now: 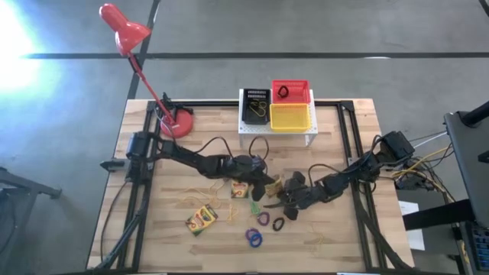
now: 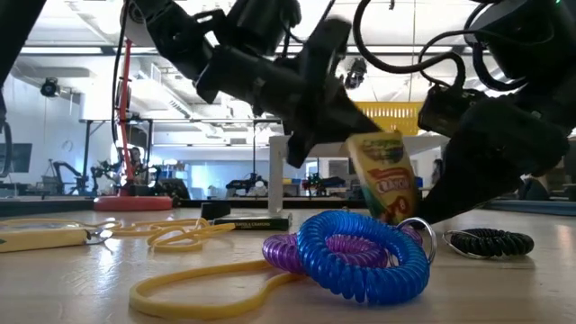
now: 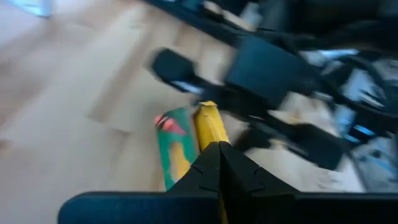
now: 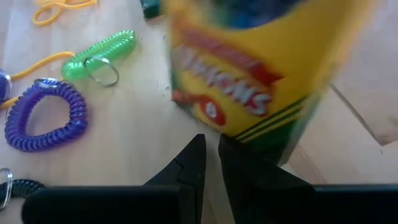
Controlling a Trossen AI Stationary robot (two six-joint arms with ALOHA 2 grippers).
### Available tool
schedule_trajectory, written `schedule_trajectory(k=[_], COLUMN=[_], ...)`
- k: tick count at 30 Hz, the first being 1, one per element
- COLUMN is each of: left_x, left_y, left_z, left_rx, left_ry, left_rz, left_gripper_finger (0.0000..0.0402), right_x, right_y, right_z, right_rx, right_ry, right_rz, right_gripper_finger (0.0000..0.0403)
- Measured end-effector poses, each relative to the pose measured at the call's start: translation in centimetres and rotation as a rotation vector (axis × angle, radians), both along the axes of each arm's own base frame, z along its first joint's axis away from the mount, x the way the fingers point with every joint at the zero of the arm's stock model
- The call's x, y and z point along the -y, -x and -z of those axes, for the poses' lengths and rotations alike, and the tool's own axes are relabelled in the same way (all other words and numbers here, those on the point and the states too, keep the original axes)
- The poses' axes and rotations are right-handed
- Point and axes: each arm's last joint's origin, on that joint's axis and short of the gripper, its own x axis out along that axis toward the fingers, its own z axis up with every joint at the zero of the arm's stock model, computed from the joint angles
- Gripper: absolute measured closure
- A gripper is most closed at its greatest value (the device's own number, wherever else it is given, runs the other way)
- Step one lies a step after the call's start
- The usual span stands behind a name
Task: Pick & Place Office Desk Supplies
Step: Put the yellow crayon box into the yellow bin on the shelf
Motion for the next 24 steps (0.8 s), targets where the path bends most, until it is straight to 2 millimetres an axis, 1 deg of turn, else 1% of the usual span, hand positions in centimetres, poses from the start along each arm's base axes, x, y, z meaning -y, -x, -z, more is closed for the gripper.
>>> schedule_trajectory(k=[5,8,12,24], left_x=[1.0,1.3,1.3,1.1], left_y=[-0.1,-0.1,-0.1,-0.7], left_z=[-0.2,-0.3,-0.3,-1.1], left_rx=[0.042,0.051,0.056,0.127], left_ry=[-0.003,-0.021,-0.03,-0.044], left_rz=[0.035,0.043,0.044,0.032], left_gripper_finger=[0.0396,0.0396,0.0396,0.0396], right_x=[0.1,-0.2,-0.7,-0.7], right_y=[-0.2,-0.5,-0.7,-0.6], right_z=[0.6,0.9,0.9,0.7], right_rx=[0.012,0.017,0.022,0.027], right_ry=[-0.003,0.022,0.042,-0.001], right_rz=[0.073,0.094,0.095,0.107], right_gripper_finger=[0.0352,0.0352,0.0351,0.0351])
